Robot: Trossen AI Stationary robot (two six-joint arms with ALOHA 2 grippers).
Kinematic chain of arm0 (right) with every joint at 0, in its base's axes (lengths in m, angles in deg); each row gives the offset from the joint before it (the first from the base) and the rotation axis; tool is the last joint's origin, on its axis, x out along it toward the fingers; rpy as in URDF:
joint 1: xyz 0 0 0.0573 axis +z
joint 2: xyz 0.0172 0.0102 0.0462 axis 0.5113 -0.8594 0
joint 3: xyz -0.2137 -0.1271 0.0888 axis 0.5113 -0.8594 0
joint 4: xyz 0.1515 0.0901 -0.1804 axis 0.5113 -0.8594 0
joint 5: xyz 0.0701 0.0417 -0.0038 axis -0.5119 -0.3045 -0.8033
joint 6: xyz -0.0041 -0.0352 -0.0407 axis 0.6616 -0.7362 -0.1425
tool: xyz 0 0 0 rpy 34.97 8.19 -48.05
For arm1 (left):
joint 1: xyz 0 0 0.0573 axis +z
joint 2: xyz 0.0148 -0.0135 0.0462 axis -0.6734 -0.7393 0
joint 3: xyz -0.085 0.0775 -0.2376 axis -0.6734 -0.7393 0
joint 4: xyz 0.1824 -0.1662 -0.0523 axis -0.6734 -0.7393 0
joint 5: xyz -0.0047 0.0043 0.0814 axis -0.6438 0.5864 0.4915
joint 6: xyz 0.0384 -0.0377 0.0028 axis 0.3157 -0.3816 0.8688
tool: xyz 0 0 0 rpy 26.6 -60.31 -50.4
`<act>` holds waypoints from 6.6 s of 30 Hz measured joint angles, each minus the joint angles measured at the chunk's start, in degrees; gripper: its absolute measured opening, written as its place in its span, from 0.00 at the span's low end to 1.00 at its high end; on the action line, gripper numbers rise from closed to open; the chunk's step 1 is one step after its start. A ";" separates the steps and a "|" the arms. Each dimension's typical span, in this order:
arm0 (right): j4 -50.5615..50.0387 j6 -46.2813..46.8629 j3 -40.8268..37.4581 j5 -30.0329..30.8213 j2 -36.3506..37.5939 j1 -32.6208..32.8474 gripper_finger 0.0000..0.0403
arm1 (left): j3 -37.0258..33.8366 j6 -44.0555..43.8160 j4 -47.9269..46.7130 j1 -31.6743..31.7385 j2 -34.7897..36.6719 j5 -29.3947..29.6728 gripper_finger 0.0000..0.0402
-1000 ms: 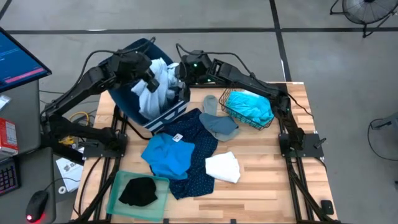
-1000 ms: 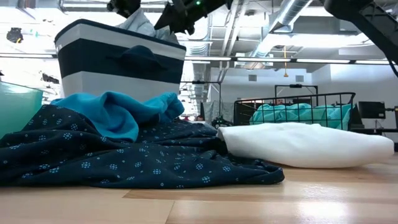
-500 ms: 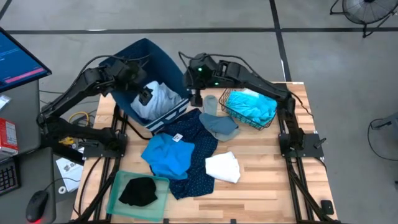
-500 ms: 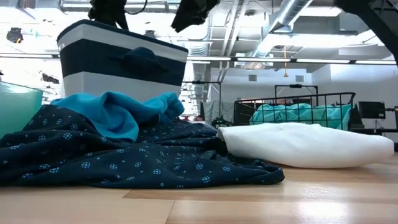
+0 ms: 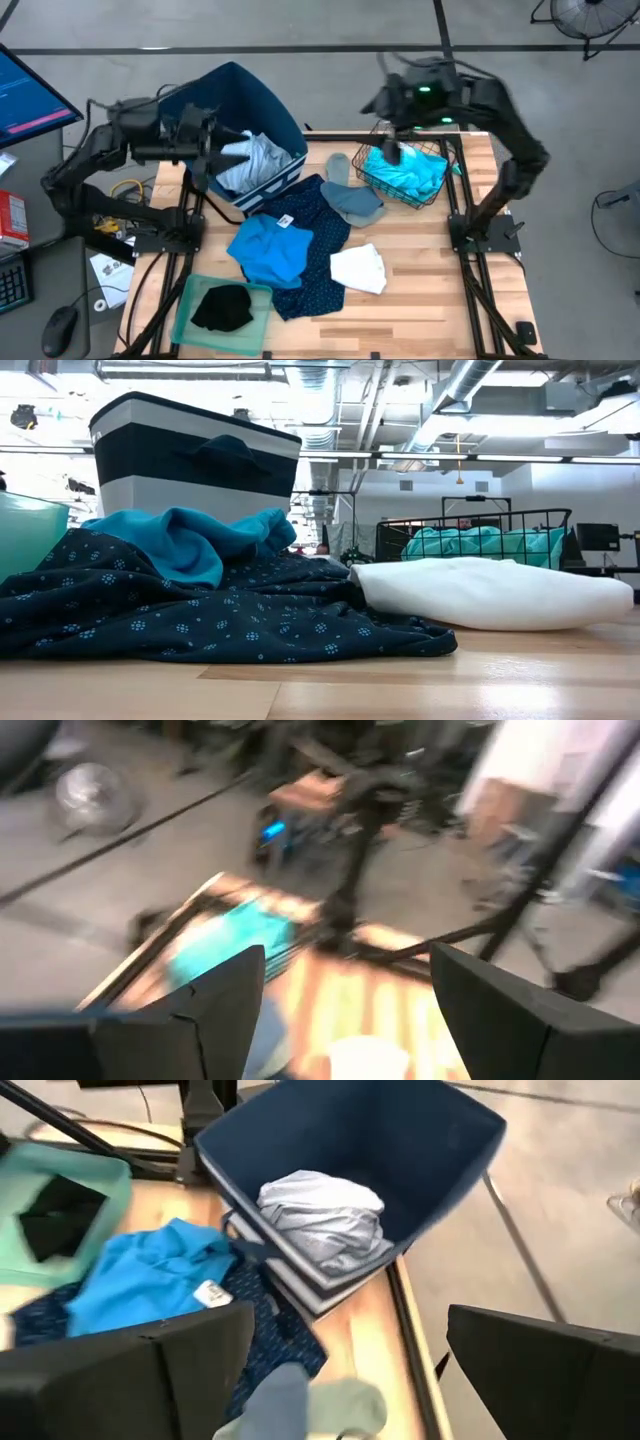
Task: Pick & Place Cloths
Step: Put the blue shorts into the black wire basket
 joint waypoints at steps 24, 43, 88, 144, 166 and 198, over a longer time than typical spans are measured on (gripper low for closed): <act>-15.47 16.42 -1.10 0.84 13.19 5.67 0.81 | -11.23 -20.88 0.28 -30.26 -38.19 32.58 0.59; -15.45 13.41 -1.10 0.83 12.44 5.67 0.81 | -25.38 -23.69 10.44 -27.76 -44.37 32.37 0.58; 4.67 5.46 -1.12 -9.62 -7.75 17.41 0.74 | -21.92 19.88 45.74 -26.92 -7.25 35.37 0.00; 25.09 13.33 -1.12 -5.69 -16.68 16.92 0.96 | -21.99 31.69 53.52 -25.71 -8.08 41.49 0.00; 22.25 8.67 -1.07 -0.91 -11.83 12.75 0.01 | -21.97 33.50 58.07 -25.72 -8.08 41.55 0.08; -9.76 4.25 -1.05 2.25 -1.60 -31.18 0.00 | -21.97 28.21 54.81 -27.48 -8.59 53.53 0.44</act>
